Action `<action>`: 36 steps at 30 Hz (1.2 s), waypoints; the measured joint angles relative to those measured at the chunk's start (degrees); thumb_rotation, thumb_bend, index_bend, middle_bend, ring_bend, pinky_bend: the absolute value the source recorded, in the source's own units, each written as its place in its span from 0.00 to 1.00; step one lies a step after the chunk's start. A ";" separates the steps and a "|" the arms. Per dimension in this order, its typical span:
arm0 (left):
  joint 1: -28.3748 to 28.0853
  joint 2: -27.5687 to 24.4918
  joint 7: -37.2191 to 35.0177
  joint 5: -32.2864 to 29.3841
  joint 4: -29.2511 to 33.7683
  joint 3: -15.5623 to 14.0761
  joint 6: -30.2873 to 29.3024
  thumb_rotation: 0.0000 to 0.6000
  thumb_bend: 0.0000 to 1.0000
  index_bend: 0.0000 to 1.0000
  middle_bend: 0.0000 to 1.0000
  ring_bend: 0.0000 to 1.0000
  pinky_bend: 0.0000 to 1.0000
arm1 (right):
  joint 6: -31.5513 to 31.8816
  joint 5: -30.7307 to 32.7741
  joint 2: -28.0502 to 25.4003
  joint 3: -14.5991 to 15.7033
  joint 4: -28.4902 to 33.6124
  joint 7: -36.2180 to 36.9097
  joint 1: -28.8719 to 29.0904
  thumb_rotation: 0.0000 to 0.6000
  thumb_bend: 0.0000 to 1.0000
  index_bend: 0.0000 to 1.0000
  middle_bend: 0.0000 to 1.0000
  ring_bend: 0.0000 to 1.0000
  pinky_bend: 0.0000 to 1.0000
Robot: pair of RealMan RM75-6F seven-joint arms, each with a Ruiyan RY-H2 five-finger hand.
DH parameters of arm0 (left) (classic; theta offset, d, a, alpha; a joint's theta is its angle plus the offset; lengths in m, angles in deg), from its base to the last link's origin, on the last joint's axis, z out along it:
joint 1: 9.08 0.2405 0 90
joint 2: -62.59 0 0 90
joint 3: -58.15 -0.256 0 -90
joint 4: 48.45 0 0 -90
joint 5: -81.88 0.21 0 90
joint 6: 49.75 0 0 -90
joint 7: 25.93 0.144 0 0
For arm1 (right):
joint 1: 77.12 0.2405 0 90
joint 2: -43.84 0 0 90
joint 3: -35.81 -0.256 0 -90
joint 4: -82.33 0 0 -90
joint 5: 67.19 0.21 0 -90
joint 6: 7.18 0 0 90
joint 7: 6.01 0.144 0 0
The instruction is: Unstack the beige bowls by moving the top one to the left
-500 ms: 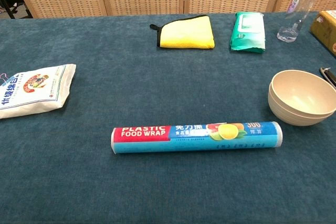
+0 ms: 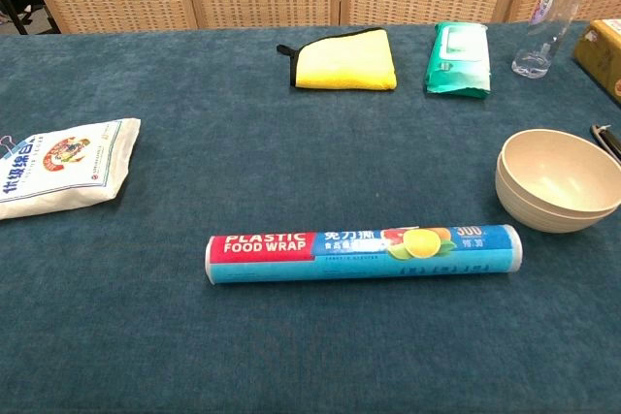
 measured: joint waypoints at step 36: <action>1.24 -1.72 -2.12 0.49 -0.73 -1.44 -1.08 0.54 0.10 0.00 0.00 0.00 0.00 | 3.66 -7.07 5.66 1.08 -3.76 0.16 0.82 1.00 0.18 0.44 0.00 0.00 0.00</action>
